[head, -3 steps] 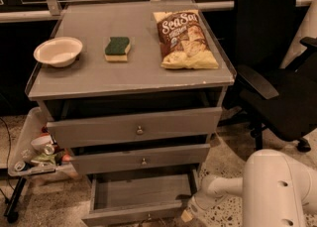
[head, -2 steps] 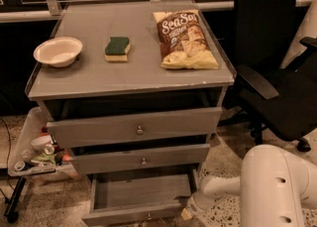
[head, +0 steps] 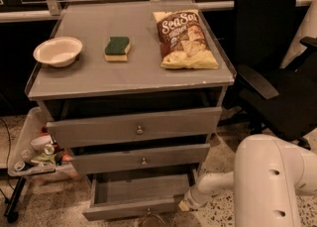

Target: Close bottom drawer

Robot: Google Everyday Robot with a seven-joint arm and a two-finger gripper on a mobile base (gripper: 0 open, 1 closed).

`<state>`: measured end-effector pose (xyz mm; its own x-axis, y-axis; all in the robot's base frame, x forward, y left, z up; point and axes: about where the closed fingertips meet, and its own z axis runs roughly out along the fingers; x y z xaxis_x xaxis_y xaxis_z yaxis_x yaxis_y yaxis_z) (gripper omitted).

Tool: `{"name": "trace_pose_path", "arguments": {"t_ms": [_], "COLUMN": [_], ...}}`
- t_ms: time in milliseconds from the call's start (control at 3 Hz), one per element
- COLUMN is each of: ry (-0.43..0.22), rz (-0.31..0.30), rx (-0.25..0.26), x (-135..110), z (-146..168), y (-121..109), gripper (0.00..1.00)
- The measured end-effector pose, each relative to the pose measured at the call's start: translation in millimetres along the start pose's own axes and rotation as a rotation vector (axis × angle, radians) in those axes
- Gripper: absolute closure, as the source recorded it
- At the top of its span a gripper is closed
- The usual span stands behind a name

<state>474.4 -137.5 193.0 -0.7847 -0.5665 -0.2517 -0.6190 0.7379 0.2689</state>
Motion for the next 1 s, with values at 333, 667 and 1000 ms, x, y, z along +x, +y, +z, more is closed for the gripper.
{"name": "trace_pose_path", "arguments": {"t_ms": [333, 667, 1000], "ry": [-0.014, -0.009, -0.009], "rz": [-0.017, -0.016, -0.016], "rx": [0.027, 0.029, 0.029], "x": [-16.3, -17.9, -17.9], "z": [0.7, 2.9, 2.9], "y": [-5.8, -7.8, -7.8], "gripper": [1.0, 1.0, 0.82]}}
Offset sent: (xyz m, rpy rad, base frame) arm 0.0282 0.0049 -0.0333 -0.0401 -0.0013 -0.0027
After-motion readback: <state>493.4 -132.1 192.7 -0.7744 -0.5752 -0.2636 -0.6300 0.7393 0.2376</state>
